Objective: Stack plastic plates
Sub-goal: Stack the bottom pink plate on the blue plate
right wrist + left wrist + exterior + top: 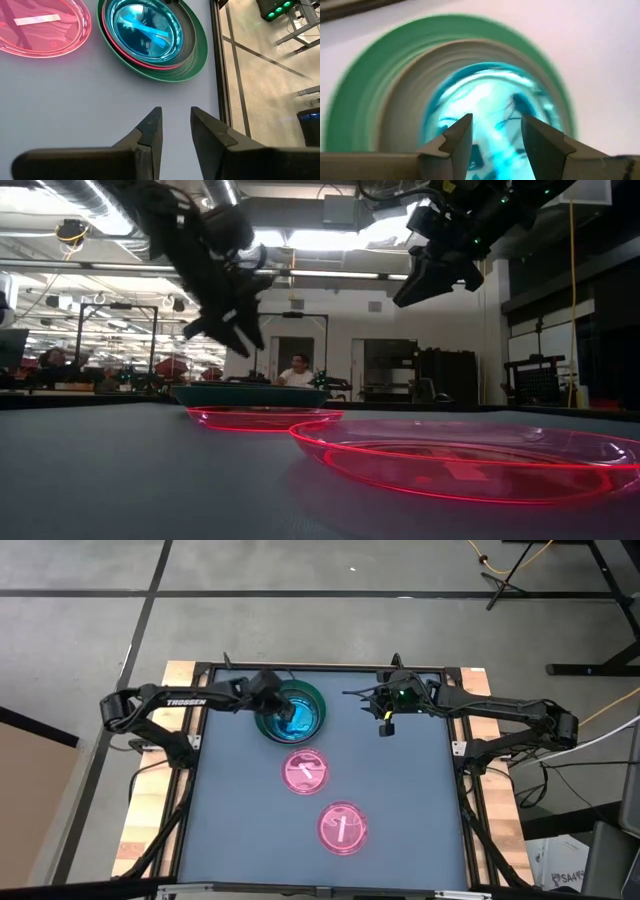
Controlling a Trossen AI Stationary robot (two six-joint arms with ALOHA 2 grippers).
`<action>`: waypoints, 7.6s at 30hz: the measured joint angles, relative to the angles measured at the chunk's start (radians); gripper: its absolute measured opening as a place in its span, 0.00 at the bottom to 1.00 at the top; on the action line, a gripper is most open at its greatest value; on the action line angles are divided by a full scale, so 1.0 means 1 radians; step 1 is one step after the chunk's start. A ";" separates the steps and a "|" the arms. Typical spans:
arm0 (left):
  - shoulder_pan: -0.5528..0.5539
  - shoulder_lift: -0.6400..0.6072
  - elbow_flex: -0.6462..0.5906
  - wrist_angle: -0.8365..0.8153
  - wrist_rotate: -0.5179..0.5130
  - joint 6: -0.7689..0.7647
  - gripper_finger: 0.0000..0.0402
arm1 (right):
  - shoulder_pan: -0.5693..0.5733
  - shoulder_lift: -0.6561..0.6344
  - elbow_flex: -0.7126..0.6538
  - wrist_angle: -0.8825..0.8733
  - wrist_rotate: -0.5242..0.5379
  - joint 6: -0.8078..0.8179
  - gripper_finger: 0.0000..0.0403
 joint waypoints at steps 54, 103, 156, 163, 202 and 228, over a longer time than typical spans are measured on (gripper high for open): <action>-0.927 0.483 0.174 0.442 -0.460 -0.471 0.40 | 0.000 0.000 -0.002 -0.074 0.008 0.000 0.23; -0.945 0.575 0.239 0.349 -0.254 -0.711 0.40 | 0.000 0.000 -0.002 -0.073 0.007 0.000 0.23; -0.889 0.575 0.239 0.360 -0.138 -0.915 0.32 | 0.000 0.000 -0.002 -0.073 0.007 0.000 0.23; -0.887 0.577 0.239 0.354 -0.145 -0.915 0.19 | 0.000 0.000 -0.002 -0.073 0.007 0.000 0.23; -0.887 0.531 0.237 0.347 -0.095 -0.862 0.00 | 0.000 0.000 -0.002 -0.068 0.007 0.000 0.23; -0.761 0.026 0.238 -0.185 -0.066 -0.708 0.00 | 0.000 0.000 -0.001 -0.068 0.007 0.000 0.23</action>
